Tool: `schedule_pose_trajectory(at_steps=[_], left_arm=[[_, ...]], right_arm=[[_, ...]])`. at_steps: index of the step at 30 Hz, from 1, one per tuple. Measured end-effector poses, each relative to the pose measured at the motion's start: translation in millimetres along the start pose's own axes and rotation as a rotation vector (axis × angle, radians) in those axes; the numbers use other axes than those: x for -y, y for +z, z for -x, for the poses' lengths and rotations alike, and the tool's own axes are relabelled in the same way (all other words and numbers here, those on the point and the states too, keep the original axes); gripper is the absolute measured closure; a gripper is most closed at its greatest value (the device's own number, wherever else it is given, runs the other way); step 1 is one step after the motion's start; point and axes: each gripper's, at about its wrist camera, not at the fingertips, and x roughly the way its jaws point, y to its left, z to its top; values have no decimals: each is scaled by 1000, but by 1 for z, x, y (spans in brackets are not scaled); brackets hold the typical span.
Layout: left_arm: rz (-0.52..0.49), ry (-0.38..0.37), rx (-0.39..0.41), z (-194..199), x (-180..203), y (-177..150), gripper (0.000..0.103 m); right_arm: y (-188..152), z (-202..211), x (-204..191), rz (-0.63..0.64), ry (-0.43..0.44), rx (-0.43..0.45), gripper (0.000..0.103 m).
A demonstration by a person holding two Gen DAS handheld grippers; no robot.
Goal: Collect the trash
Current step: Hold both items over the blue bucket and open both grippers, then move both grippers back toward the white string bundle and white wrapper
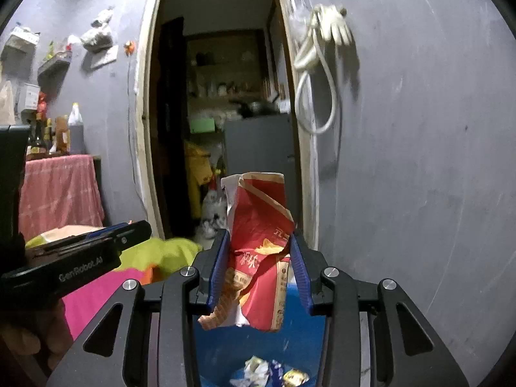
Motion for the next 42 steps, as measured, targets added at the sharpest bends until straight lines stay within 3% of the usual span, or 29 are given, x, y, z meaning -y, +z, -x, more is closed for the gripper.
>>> schedule_pose_trajectory(at_steps=[11, 13, 23, 27, 29, 31, 35, 39, 42], left_arm=[[68, -40, -204, -43, -13, -25, 78], [78, -46, -227, -48, -15, -26, 78], [130, -86, -254, -45, -22, -15, 70], [133, -92, -218, -26, -23, -6, 70], [133, -98, -188, -12, -24, 1, 66], [137, -99, -144, 5, -28, 9, 55], [135, -82, -48, 48, -40, 23, 48], [139, -37, 50, 90, -57, 36, 26], [115, 20, 126, 126, -72, 41, 20]], right_arm=[[-25, -32, 15, -65, 30, -156, 66], [-28, -35, 17, -75, 34, -173, 60], [-24, -34, 21, -100, 34, -172, 53], [-12, -21, 20, -97, 27, -138, 47], [-4, -15, 18, -93, 21, -117, 40], [6, -5, 15, -91, 21, -87, 28], [27, 16, 3, -64, 30, -28, 22], [46, 37, -16, -35, 49, 34, 14], [56, 53, -31, -23, 76, 85, 2]])
